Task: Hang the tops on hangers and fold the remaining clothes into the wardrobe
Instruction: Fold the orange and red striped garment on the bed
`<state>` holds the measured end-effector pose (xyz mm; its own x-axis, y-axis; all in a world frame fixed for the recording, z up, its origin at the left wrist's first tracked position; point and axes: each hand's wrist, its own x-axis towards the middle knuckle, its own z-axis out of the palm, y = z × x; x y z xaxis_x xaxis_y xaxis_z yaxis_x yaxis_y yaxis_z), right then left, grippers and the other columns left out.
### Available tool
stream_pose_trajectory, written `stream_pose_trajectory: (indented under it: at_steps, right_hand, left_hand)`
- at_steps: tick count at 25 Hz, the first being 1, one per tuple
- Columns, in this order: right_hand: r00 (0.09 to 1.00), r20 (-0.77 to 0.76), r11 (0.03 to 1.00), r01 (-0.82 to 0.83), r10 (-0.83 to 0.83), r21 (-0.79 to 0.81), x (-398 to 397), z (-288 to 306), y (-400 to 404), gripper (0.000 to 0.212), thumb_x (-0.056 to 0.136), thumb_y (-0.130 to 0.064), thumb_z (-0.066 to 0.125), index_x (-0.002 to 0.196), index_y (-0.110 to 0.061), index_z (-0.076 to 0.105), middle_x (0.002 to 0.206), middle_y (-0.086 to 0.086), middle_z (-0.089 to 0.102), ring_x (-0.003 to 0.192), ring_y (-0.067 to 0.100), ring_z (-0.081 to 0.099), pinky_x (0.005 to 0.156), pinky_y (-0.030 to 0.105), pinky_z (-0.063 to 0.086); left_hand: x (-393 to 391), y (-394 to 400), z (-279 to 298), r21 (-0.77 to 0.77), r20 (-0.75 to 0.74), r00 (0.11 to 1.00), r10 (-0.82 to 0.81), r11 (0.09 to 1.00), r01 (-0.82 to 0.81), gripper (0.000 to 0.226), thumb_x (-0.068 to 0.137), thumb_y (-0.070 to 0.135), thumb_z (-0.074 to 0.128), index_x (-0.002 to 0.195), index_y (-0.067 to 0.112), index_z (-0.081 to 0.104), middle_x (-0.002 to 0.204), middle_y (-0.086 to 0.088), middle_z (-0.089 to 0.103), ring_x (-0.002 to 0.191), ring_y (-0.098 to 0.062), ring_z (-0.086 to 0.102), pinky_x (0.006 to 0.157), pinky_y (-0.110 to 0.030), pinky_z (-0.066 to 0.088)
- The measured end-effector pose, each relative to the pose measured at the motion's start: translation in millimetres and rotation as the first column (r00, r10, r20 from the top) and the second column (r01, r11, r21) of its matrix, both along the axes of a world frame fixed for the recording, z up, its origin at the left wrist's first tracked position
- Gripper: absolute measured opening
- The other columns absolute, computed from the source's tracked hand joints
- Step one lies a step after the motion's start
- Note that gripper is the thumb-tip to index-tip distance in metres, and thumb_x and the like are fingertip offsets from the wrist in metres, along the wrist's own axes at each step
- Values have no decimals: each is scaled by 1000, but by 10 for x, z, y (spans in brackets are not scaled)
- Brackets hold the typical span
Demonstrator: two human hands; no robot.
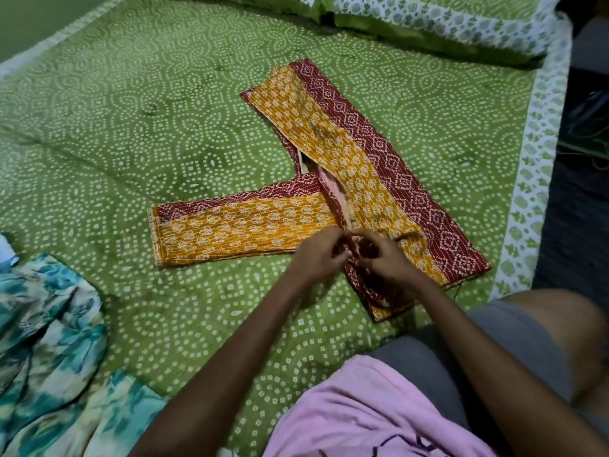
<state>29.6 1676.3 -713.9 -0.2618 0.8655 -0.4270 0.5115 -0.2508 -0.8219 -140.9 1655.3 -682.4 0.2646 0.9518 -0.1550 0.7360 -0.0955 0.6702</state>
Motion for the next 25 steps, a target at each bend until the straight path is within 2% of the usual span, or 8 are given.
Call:
stream_pose_trajectory:
  at_steps: [2,6,9,12,16,18,21,25]
  right_hand:
    - [997,-82,995,-4,-4,-100,281,89,15,53,87,0,58,131,-27,47,116,6,56,93,15,57,66,24,51]
    - [987,51,985,-149,153,-85,638,114,-114,47,82,9,60,120,-20,55,106,1,57,94,16,58,67,20,53]
    - [973,89,977,-210,213,-42,753,92,-168,41,80,8,62,109,-20,60,98,-2,59,96,18,57,74,20,49]
    - [906,369,954,-271,208,128,1077,161,-117,40,76,5,65,108,-19,63,104,0,57,102,19,50,83,29,44]
    - [719,677,890,-401,157,219,1603,230,-87,36,74,-7,68,106,-22,68,116,1,49,116,21,40,99,40,25]
    - [736,676,872,-339,13,352,1753,188,-93,28,77,-9,68,105,-14,69,110,9,54,110,29,47,92,40,34]
    - [790,602,849,-234,-119,474,1818,152,-144,25,80,-3,65,106,-3,66,102,16,58,94,33,55,76,34,42]
    - [756,640,837,-261,-133,482,1821,159,-213,33,87,3,50,117,-5,59,106,17,57,94,32,54,71,27,30]
  left_hand:
    - [364,-92,-130,-30,-50,998,-40,999,39,28,92,26,57,114,8,54,111,-7,56,95,-14,50,78,-19,41]
    - [686,-300,-298,-172,-58,995,84,981,-93,35,89,36,59,109,8,52,102,-7,59,86,-19,56,70,-29,49]
    - [774,-464,-305,-198,-53,975,214,955,-221,29,87,38,63,98,13,52,80,1,56,66,-13,53,49,-22,38]
    - [802,-567,-312,-216,32,937,347,918,-332,22,89,35,61,88,13,57,75,-3,64,64,-19,63,57,-32,53]
    - [839,-706,-402,-353,313,744,590,800,-485,15,93,23,56,81,13,58,71,-3,61,64,-24,59,62,-37,49]
    - [895,-759,-448,-458,384,620,684,725,-515,13,93,19,55,89,7,59,76,-7,62,72,-26,60,68,-42,49]
    - [950,-795,-449,-537,383,541,749,657,-529,17,93,19,54,96,3,59,94,-16,65,88,-30,61,80,-41,49]
    - [919,-948,-400,-577,377,538,754,646,-500,12,94,6,50,82,8,52,70,-9,59,52,-18,51,44,-26,38]
